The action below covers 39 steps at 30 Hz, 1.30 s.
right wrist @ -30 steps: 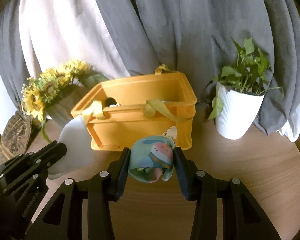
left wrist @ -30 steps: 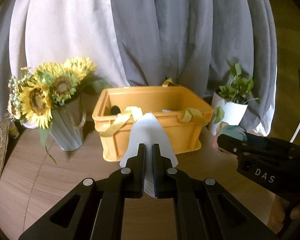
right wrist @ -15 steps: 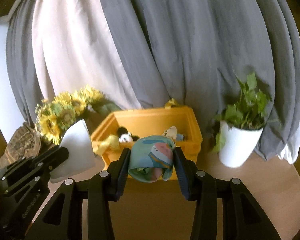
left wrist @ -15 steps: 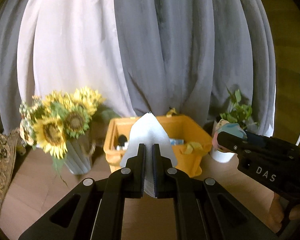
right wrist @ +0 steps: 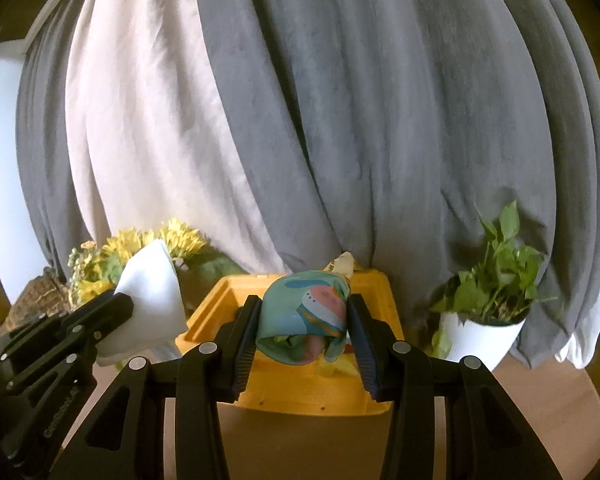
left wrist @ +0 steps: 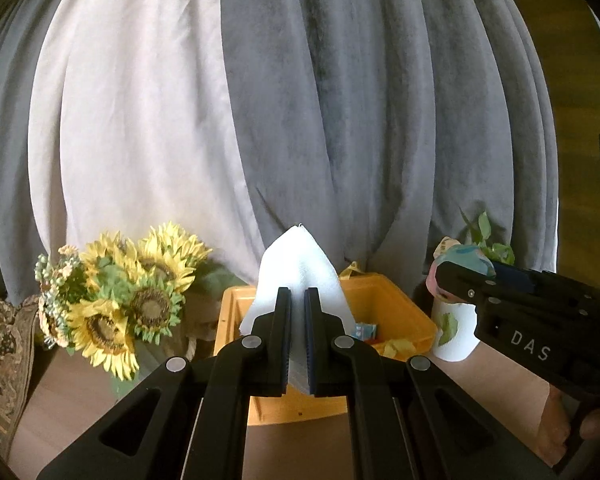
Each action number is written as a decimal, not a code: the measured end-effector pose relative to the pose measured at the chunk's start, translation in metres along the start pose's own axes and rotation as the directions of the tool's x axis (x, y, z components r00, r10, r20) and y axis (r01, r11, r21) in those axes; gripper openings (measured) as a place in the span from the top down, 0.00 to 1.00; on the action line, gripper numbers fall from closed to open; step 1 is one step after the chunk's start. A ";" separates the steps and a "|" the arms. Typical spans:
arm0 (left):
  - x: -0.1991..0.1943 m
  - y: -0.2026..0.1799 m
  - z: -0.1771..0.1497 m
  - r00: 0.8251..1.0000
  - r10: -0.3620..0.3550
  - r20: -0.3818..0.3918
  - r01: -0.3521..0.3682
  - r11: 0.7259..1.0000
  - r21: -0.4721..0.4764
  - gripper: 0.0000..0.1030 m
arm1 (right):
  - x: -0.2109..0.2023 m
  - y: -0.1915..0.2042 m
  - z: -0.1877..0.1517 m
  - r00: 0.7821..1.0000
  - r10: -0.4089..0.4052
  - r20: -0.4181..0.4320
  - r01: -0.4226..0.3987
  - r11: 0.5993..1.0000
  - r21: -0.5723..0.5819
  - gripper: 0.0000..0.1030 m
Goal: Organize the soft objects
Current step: 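Lift the cloth and fabric ball and carry them over the crate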
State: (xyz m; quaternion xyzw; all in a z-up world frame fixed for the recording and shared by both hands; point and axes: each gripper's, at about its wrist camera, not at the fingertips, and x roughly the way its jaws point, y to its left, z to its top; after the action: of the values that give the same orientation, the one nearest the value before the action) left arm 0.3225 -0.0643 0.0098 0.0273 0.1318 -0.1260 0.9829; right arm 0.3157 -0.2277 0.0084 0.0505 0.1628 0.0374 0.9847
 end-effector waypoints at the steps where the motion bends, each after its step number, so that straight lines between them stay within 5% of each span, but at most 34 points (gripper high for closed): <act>1: 0.002 0.000 0.001 1.000 0.008 0.003 -0.008 1.000 -0.004 0.92 | 0.002 -0.001 0.001 1.000 -0.002 0.001 0.002 1.000 0.001 0.57; 17: 0.067 0.008 0.012 1.000 0.017 -0.020 -0.017 1.000 0.019 0.92 | 0.057 -0.009 0.016 0.999 -0.025 -0.023 0.025 1.000 -0.001 0.57; 39: 0.166 0.013 -0.023 0.975 0.014 -0.223 -0.007 0.999 0.034 0.92 | 0.155 -0.025 -0.009 0.975 -0.066 -0.213 0.060 0.998 -0.031 0.57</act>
State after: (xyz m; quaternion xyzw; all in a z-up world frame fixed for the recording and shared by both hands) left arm 0.4751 -0.0900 -0.0567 0.0583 0.2392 -0.1191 0.9619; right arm 0.4606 -0.2377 -0.0518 0.0289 0.2688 0.0133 0.9627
